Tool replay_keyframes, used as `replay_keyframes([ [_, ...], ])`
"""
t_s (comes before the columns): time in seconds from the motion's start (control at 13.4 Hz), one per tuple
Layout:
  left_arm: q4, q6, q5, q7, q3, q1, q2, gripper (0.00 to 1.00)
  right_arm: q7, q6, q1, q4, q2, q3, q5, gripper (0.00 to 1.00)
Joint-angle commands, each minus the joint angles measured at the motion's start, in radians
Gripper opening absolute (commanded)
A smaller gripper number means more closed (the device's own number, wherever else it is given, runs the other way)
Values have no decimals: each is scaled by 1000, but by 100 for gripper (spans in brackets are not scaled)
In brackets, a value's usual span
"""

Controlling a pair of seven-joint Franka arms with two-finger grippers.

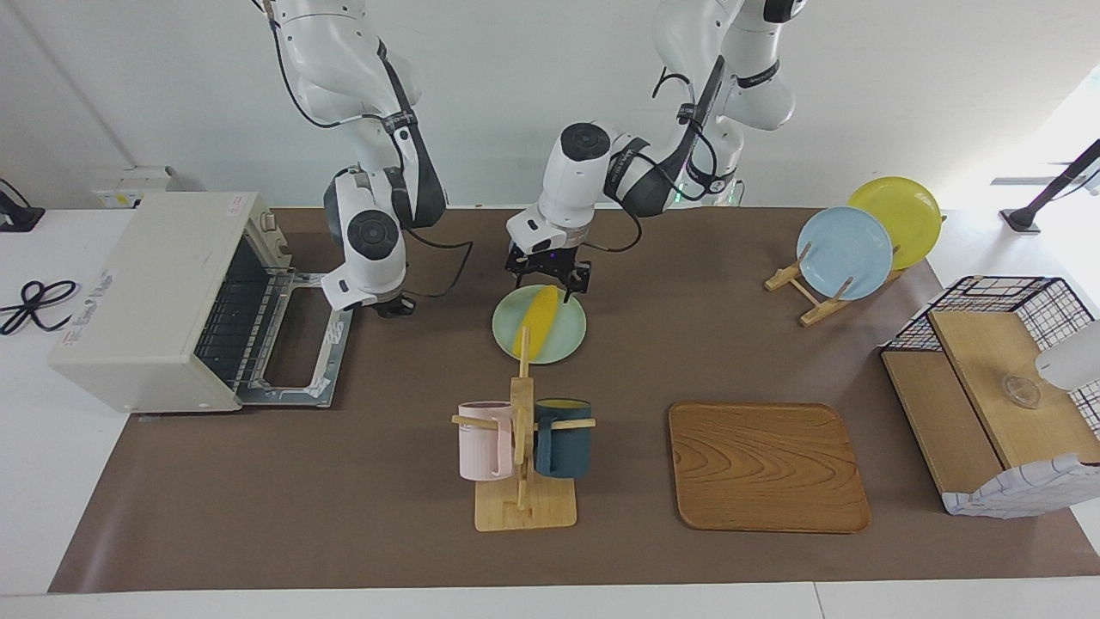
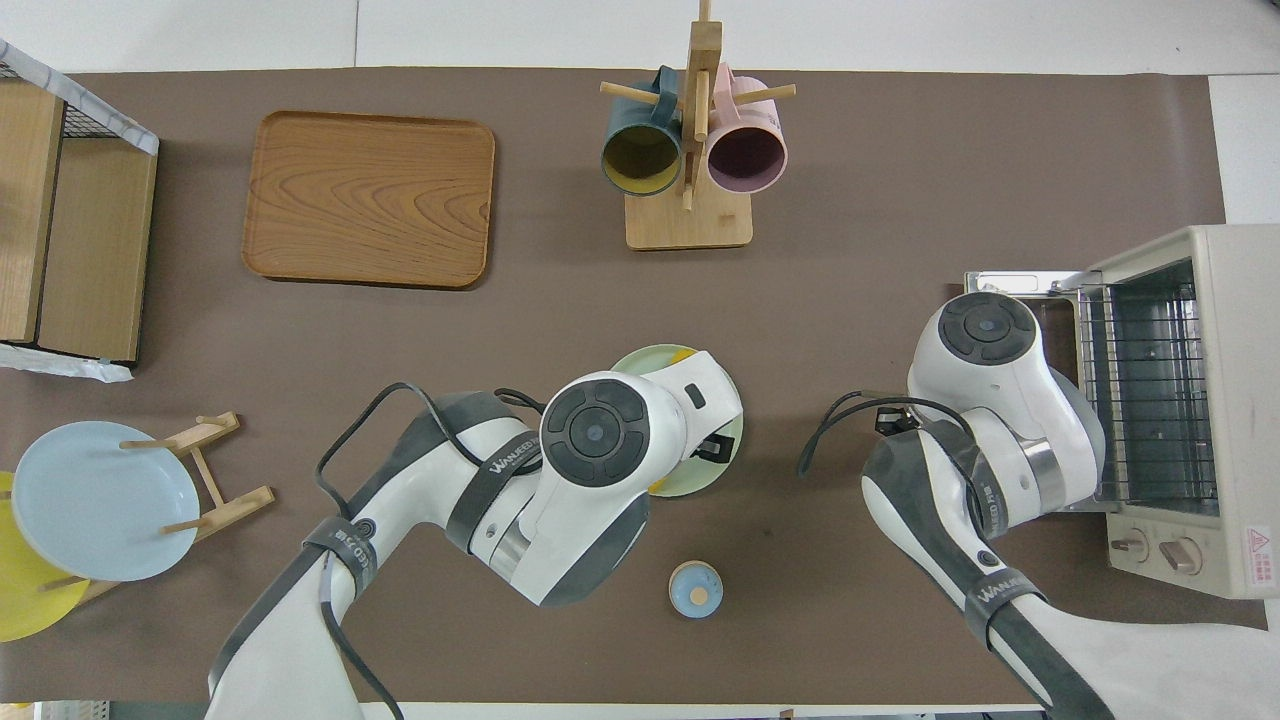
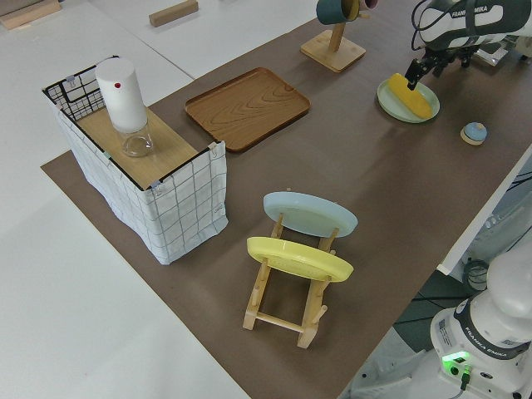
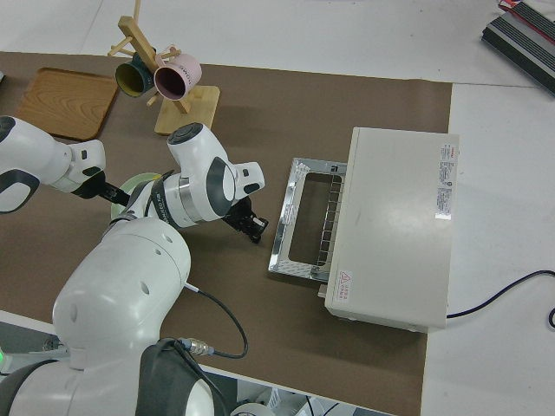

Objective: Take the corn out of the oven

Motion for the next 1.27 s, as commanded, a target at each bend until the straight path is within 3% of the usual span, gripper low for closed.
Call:
replay_keyframes([
  [0.0,88,-40,51,59,18,-17,78,100,2,21,-45,-44,-32,10,-37,0],
  [0.3,85,39,51,60,19,-23,130,100,34,7,-44,-56,-40,10,-79,0],
  [0.6,79,45,53,61,19,-20,136,100,96,-92,-28,-47,-52,12,-226,0],
  [0.75,74,50,53,56,19,-23,139,100,100,-156,-28,-3,-49,15,-262,0],
  [0.97,68,61,53,52,19,-26,139,100,15,-360,-28,129,-57,24,-282,0],
  [1.04,65,64,53,50,19,-32,137,98,-49,-416,-30,162,-75,24,-281,0],
  [1.19,60,68,53,50,19,-32,137,81,-132,-477,-42,180,-118,24,-282,0],
])
